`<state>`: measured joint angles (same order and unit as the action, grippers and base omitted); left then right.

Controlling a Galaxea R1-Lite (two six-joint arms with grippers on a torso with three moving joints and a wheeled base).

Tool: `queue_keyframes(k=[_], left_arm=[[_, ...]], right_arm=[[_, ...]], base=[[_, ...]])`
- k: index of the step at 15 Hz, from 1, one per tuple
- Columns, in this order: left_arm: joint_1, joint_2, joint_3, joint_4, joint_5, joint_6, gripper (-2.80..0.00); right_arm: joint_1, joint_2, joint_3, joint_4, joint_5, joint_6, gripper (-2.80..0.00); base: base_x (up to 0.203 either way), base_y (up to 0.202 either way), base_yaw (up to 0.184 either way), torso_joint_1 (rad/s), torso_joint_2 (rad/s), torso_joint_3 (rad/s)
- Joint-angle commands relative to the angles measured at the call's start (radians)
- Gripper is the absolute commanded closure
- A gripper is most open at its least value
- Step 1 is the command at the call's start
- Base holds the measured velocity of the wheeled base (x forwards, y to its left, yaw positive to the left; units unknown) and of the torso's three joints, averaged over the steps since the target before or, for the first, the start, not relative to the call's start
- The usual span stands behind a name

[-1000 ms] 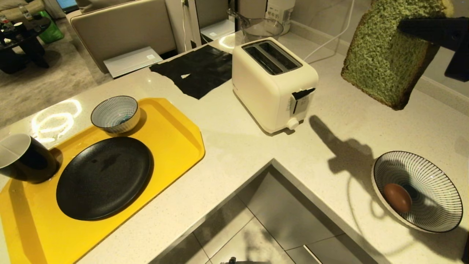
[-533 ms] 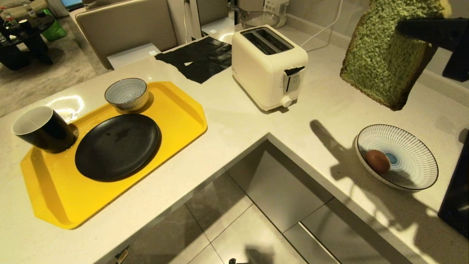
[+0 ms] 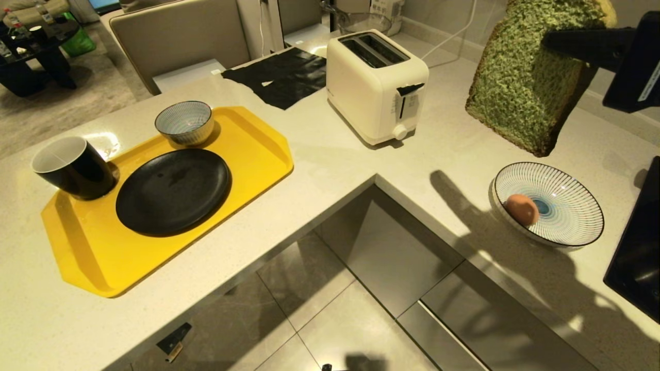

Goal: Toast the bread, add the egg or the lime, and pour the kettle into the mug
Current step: Put the baked bread on a plate

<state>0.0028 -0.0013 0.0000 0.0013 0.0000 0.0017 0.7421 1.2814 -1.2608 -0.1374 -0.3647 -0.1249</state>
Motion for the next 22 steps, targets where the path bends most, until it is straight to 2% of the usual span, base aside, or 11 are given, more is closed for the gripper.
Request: queue_keyframes(k=[1,8,20,22], left_arm=[[0.0,0.001,0.0,0.0,0.0,0.0,0.0],[0.002,0.001,0.0,0.0,0.0,0.0,0.0],[0.0,0.001,0.0,0.0,0.0,0.0,0.0],[0.0,0.001,0.0,0.0,0.0,0.0,0.0]], right_arm=[[0.0,0.023,-0.009,0.0,-0.002,-0.002,0.0],[0.001,0.036,-0.011,-0.001,-0.002,-0.002,0.0],[0.003,0.054,-0.009,-0.001,0.0,-0.002,0.0],[0.004,0.091,-0.011,-0.004,0.022,0.002,0.0]], base=[[0.0,0.0,0.0,0.0,0.0,0.0],[0.0,-0.001,0.011,0.001,0.0,0.0],[0.0,-0.009,0.17,0.003,0.0,0.001],[0.001,-0.01,0.169,0.002,0.0,0.001]])
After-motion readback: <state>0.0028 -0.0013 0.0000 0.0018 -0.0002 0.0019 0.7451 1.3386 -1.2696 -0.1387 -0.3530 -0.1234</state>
